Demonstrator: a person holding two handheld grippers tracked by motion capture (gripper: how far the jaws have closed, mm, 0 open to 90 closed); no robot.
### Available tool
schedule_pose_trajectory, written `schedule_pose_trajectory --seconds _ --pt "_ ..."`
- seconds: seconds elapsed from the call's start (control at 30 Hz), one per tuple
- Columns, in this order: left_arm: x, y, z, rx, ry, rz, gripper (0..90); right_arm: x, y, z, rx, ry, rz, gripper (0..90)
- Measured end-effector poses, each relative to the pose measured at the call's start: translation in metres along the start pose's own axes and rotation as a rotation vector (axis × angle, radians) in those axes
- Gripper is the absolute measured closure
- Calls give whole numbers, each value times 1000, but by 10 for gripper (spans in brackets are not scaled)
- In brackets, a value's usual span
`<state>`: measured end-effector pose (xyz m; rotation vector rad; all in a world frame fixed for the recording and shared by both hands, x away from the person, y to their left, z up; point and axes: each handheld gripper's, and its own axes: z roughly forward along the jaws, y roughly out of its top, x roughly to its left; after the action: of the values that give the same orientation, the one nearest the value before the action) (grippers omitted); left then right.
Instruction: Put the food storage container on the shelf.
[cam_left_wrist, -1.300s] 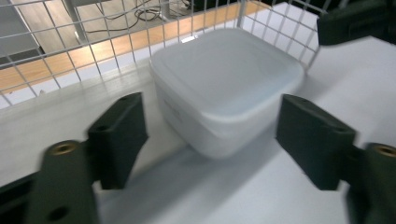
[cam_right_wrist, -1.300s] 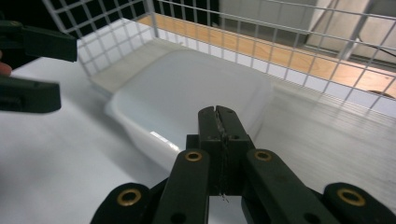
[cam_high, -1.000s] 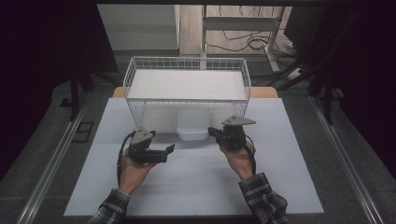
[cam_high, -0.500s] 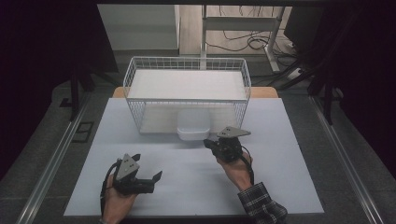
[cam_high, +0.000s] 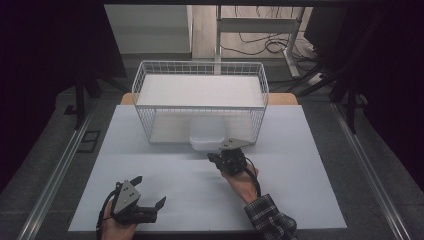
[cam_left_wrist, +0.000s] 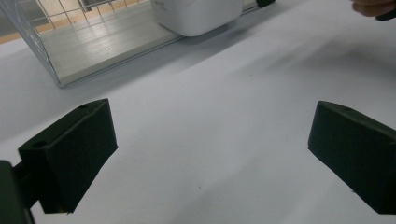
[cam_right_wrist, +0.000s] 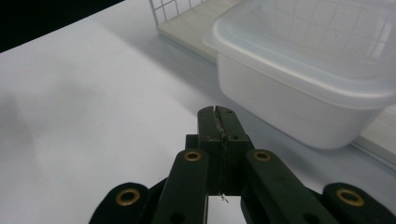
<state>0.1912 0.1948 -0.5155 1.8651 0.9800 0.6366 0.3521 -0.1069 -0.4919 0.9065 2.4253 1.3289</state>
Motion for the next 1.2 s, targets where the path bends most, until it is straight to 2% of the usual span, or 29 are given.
schedule_pose_trajectory --seconds 0.07,0.27,0.5,0.87,1.2 --pt "1 -1 1 -2 -8 -5 8 -2 2 6 -4 -8 3 893" --pt "1 -1 1 1 2 1 9 -14 5 20 5 -39 16 893" --pt "2 -1 1 -1 9 -5 13 -23 9 29 9 -57 22 894" --pt "4 -1 0 -9 21 -17 16 -30 20 41 9 -78 11 894" --pt "6 -2 2 -11 -4 -19 21 -40 29 49 12 -109 12 894"
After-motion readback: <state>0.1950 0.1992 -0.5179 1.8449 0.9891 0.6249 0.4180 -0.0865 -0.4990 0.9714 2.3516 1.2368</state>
